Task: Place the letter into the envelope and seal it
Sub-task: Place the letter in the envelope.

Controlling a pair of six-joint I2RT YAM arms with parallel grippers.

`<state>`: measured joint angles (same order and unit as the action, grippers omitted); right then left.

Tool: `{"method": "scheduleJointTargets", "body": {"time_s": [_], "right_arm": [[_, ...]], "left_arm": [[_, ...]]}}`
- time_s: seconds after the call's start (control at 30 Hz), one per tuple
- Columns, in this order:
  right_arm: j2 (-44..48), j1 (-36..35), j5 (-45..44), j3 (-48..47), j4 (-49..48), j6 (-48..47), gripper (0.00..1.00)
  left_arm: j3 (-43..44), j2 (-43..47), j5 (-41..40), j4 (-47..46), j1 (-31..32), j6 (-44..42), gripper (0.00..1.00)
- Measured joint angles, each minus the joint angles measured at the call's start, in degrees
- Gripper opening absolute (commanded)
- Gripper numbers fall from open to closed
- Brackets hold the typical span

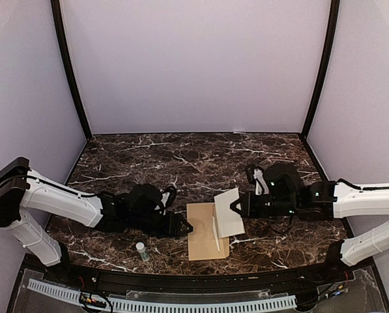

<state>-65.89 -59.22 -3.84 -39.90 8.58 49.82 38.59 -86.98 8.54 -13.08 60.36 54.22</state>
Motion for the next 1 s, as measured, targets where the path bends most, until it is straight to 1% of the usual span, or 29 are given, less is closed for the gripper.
{"method": "scheduleJointTargets", "body": {"time_s": [0.17,0.5,1.0], "right_arm": [[-2.4,1.8,1.0,2.4,-3.5,0.0,0.00],[-5.0,3.0,2.3,5.3,-9.3,0.1,0.00],[-6.2,4.3,3.0,8.1,-13.4,0.5,0.00]], "left_arm": [[1.1,-3.6,1.4,0.0,-0.3,-0.4,0.54],[1.9,-7.5,3.6,0.0,-0.9,-1.0,0.50],[3.3,-9.0,5.6,0.0,-1.0,-1.1,0.45]]}}
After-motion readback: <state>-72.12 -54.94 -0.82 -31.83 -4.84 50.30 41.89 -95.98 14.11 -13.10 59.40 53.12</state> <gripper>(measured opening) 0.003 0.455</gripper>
